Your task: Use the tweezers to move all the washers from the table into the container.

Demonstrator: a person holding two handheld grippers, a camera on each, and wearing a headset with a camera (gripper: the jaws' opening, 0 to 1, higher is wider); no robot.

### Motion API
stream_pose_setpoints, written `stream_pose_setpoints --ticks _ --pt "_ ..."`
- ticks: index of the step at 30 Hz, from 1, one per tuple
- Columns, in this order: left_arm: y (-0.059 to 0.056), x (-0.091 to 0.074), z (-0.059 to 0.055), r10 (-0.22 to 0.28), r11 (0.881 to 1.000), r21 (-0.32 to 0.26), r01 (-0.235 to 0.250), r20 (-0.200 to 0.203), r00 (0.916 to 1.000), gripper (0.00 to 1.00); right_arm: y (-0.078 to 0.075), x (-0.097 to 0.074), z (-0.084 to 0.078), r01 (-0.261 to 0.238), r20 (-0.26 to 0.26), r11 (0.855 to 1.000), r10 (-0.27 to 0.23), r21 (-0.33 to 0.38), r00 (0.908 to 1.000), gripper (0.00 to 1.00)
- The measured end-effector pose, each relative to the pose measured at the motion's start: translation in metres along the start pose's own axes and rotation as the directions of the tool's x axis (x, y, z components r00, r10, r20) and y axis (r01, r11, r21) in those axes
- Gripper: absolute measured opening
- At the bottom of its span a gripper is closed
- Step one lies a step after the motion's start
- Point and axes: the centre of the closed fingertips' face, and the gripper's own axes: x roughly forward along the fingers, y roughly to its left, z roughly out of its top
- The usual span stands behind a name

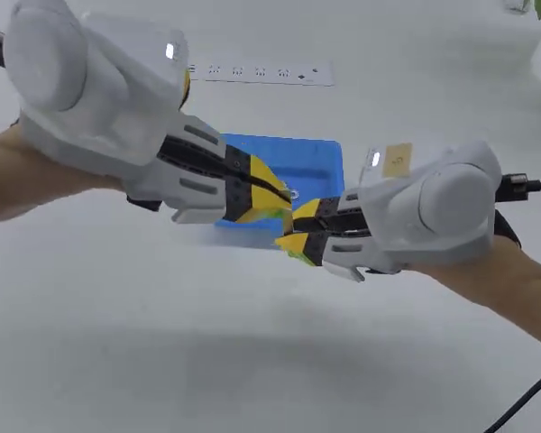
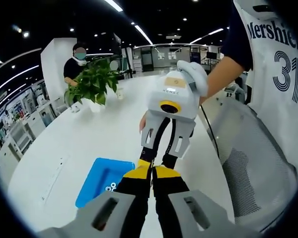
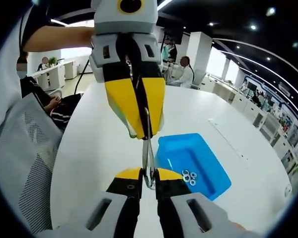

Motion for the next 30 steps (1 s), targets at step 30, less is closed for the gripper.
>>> stream_pose_setpoints --ticks 30 --pt "0.082 0.003 -0.018 0.069 0.997 0.043 -0.068 -0.019 0.9974 0.05 -0.071 0.037 0.011 0.042 0.009 0.997 -0.041 -0.059 0.9991 0.11"
